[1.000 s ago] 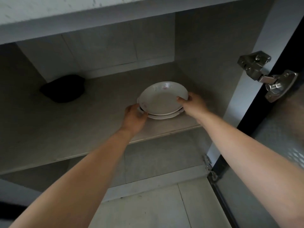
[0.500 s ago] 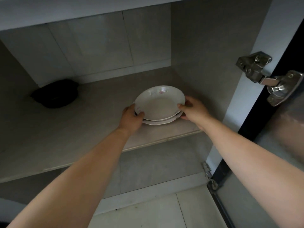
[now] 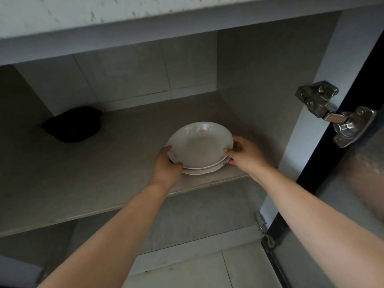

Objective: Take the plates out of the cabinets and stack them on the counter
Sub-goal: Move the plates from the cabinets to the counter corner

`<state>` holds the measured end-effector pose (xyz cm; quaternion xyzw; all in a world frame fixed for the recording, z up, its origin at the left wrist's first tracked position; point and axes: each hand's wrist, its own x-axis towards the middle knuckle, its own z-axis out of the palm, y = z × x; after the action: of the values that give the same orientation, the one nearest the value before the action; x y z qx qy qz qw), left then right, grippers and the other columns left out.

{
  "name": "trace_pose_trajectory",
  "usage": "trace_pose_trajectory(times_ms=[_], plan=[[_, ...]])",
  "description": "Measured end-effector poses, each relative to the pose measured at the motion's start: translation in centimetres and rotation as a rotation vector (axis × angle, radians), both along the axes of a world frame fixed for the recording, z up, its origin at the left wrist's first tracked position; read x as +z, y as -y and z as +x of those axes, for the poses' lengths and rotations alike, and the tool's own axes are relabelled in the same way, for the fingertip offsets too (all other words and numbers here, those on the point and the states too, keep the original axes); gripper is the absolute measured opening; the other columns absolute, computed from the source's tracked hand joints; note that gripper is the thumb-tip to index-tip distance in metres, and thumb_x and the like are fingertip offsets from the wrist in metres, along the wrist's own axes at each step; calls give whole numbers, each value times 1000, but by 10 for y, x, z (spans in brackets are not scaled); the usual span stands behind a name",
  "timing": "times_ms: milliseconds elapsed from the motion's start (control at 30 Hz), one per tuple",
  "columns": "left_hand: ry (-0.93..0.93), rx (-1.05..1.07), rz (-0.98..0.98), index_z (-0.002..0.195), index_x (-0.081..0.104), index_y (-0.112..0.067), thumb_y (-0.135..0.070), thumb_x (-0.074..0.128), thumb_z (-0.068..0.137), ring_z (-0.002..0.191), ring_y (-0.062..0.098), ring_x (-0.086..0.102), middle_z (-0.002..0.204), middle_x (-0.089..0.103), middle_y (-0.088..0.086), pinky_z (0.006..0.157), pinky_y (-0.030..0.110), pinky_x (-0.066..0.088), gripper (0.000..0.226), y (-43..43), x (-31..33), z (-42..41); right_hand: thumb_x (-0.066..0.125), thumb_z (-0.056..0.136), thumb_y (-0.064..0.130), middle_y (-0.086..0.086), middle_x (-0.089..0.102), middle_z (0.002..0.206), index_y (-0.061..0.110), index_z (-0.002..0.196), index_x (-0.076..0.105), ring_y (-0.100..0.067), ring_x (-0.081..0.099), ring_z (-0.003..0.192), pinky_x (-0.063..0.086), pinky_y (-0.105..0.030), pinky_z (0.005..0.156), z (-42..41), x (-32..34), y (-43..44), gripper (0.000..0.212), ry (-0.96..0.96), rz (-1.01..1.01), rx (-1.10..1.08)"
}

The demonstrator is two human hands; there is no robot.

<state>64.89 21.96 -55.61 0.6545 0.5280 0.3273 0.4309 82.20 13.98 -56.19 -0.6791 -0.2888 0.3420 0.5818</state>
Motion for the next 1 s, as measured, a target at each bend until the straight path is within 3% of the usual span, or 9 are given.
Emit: trace_pose_trajectory(times_ms=[133, 233, 367, 467, 567, 633, 767, 867, 1000], plan=[[38, -23, 47, 125, 47, -6, 10, 58, 80, 108, 21, 54, 110, 54, 0, 80, 13, 38, 49, 17, -2, -17, 58, 89, 5, -5, 60, 113, 11, 121, 53, -21, 59, 101, 53, -35, 80, -1, -1, 12, 33, -50, 4, 46], [21, -108, 100, 117, 48, -17, 6, 61, 80, 99, 14, 53, 95, 52, -17, 80, 17, 39, 46, 16, 4, -25, 59, 89, 10, -4, 61, 116, 14, 123, 53, -22, 60, 102, 55, -37, 80, 4, -3, 6, 34, -30, -12, 43], [-36, -148, 86, 131, 44, 1, -4, 63, 82, 115, 20, 51, 123, 52, 5, 89, 21, 34, 52, -6, 13, -20, 62, 85, 19, -2, 67, 113, 26, 118, 60, -23, 63, 102, 54, -47, 89, 5, -5, -4, 33, 78, -64, 35], [-101, -229, 107, 114, 57, -2, -17, 57, 65, 109, 34, 59, 112, 63, 18, 92, 37, 46, 51, -18, 8, -21, 63, 81, 23, 2, 68, 110, 32, 114, 61, -22, 64, 102, 53, -48, 90, 5, -10, -3, 34, 114, -69, 31], [-132, -239, 120, 106, 61, -9, -30, 53, 57, 100, 27, 61, 102, 65, 11, 89, 38, 48, 54, -19, -2, -26, 64, 83, 16, 0, 68, 110, 30, 114, 62, -22, 64, 102, 53, -48, 89, 1, -8, 5, 34, 94, -54, 32], [-134, -246, 141, 107, 61, -6, -24, 57, 62, 96, 22, 60, 100, 64, 7, 80, 27, 44, 48, -10, 3, -29, 63, 85, 15, -1, 67, 111, 30, 116, 60, -23, 64, 102, 56, -45, 83, -2, -7, 10, 35, 55, -47, 43], [-88, -208, 147, 111, 60, -3, 10, 60, 78, 99, 21, 59, 99, 60, 1, 73, 14, 39, 35, -1, 1, -35, 57, 91, 12, -3, 61, 118, 25, 132, 49, -22, 62, 100, 57, -29, 59, -6, -9, 15, 43, -64, -43, 27], [-29, -170, 105, 121, 51, -7, 13, 58, 78, 98, 14, 53, 104, 53, -5, 63, 1, 36, 48, 2, 7, -34, 57, 90, 12, -3, 64, 115, 24, 126, 53, -24, 64, 98, 59, -42, 70, -9, -9, 13, 37, -27, -44, -16], [-27, -173, 46, 105, 59, -4, 15, 55, 75, 92, 21, 62, 98, 62, 3, 60, 1, 41, 35, -5, 6, -33, 56, 90, 9, -1, 67, 109, 32, 115, 59, -24, 64, 97, 57, -48, 78, -12, -7, 11, 33, -20, -53, -14]])
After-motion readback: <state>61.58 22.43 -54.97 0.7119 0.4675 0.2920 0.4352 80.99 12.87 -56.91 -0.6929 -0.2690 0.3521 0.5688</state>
